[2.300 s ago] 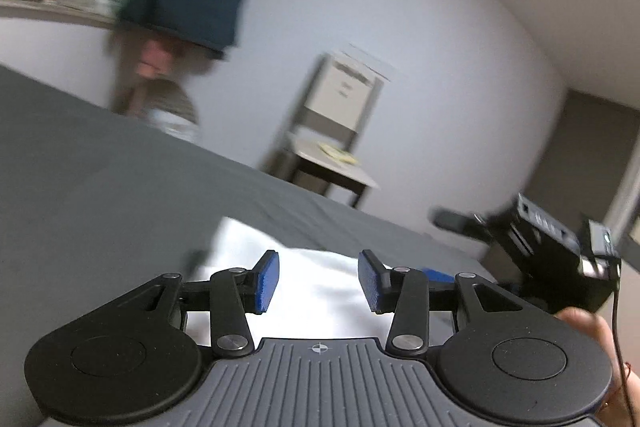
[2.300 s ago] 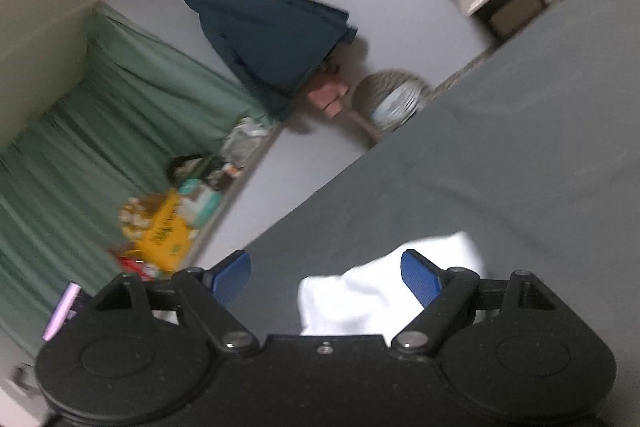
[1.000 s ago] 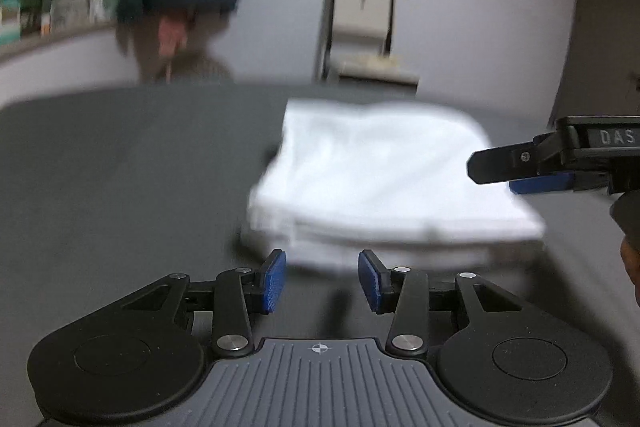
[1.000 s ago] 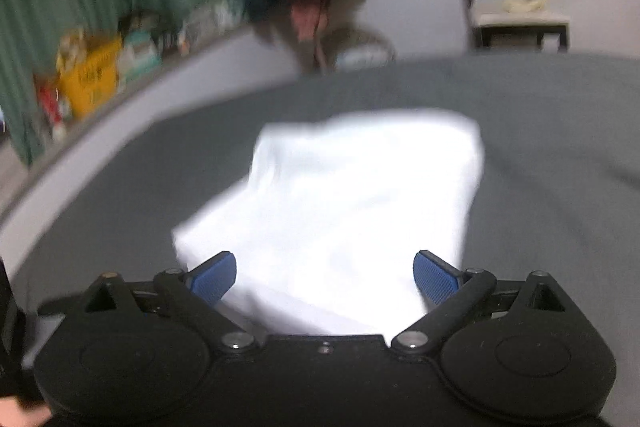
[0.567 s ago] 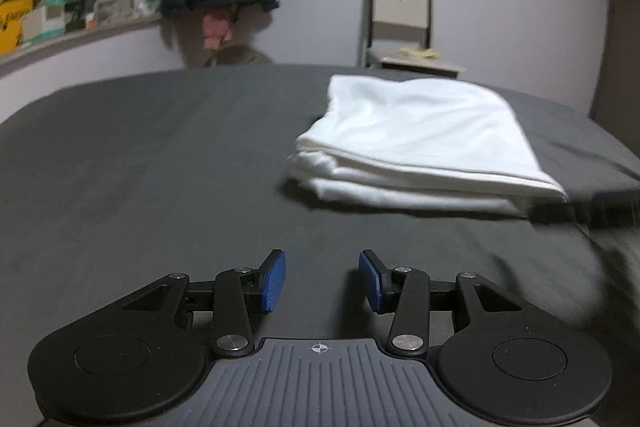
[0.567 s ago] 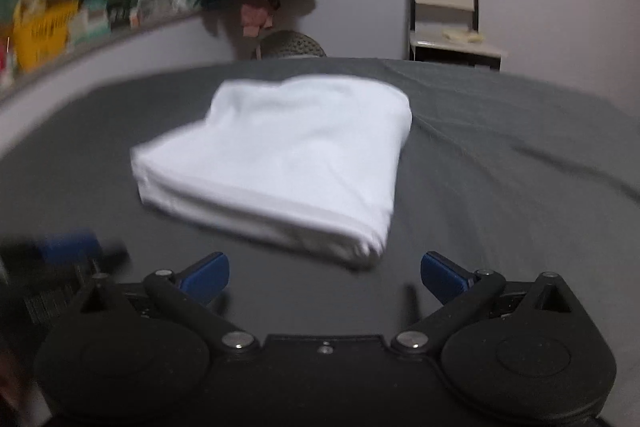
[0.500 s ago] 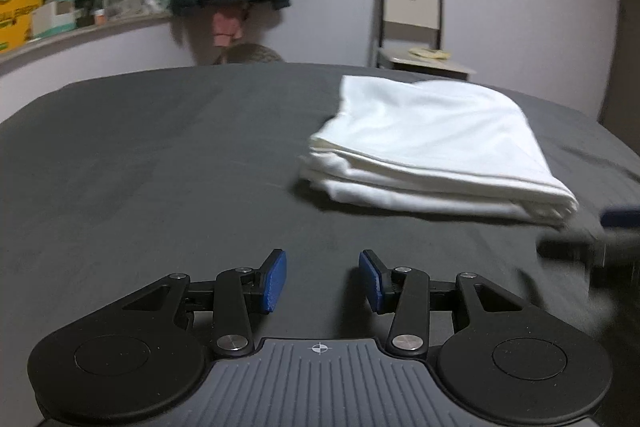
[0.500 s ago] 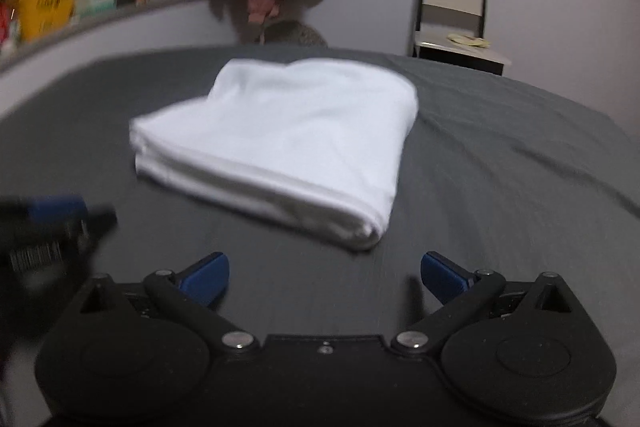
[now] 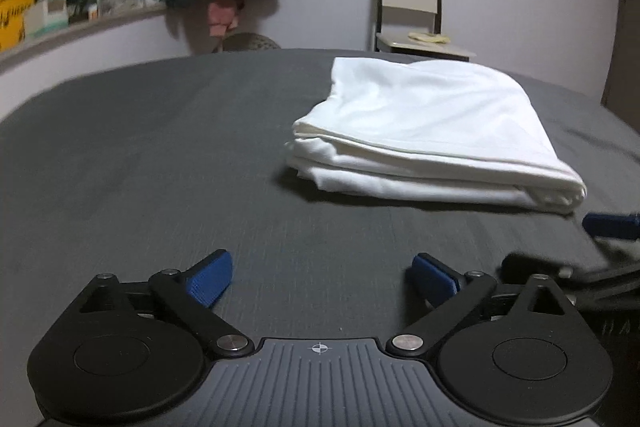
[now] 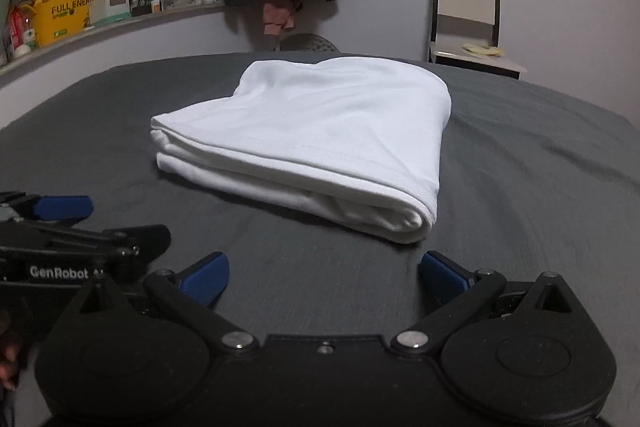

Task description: Fold clothes

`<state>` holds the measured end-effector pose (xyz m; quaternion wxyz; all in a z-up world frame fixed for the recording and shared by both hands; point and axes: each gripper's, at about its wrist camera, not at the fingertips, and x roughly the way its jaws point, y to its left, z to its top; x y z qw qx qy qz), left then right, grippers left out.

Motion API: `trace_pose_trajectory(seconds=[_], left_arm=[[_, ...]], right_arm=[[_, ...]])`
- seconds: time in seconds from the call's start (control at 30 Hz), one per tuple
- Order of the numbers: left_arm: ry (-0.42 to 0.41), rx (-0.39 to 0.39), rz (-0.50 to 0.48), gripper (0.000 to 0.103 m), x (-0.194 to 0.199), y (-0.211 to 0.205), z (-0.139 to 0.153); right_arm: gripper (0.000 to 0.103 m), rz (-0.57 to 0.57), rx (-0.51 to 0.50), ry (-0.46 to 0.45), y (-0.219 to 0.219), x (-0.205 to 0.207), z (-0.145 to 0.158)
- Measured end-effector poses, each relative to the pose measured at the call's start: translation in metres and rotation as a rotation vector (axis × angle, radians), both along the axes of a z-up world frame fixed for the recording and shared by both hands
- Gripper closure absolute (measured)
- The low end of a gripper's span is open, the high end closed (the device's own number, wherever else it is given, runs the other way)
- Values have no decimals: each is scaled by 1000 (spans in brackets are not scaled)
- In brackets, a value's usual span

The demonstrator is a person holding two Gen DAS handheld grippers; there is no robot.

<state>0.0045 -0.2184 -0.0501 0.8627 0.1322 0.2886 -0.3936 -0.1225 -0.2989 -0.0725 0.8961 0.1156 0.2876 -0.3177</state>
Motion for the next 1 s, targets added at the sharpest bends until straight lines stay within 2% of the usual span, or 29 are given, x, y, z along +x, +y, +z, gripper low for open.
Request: trace_pose_trajectory(seconds=[0.23, 0.33, 0.9, 1.0], left_arm=[[-9, 1, 15, 0, -4, -2, -2], [-11, 2, 17, 0, -4, -2, -2], [-7, -16, 14, 0, -2, 1, -3], [-4, -17, 14, 0, -2, 1, -3]], right_arm=[[0, -43, 37, -48, -5, -10, 1], [0, -44, 11, -8, -1, -3, -1], [0, -52, -2, -24, 0, -7, -2], [0, -101, -29, -2, 2, -8, -1]])
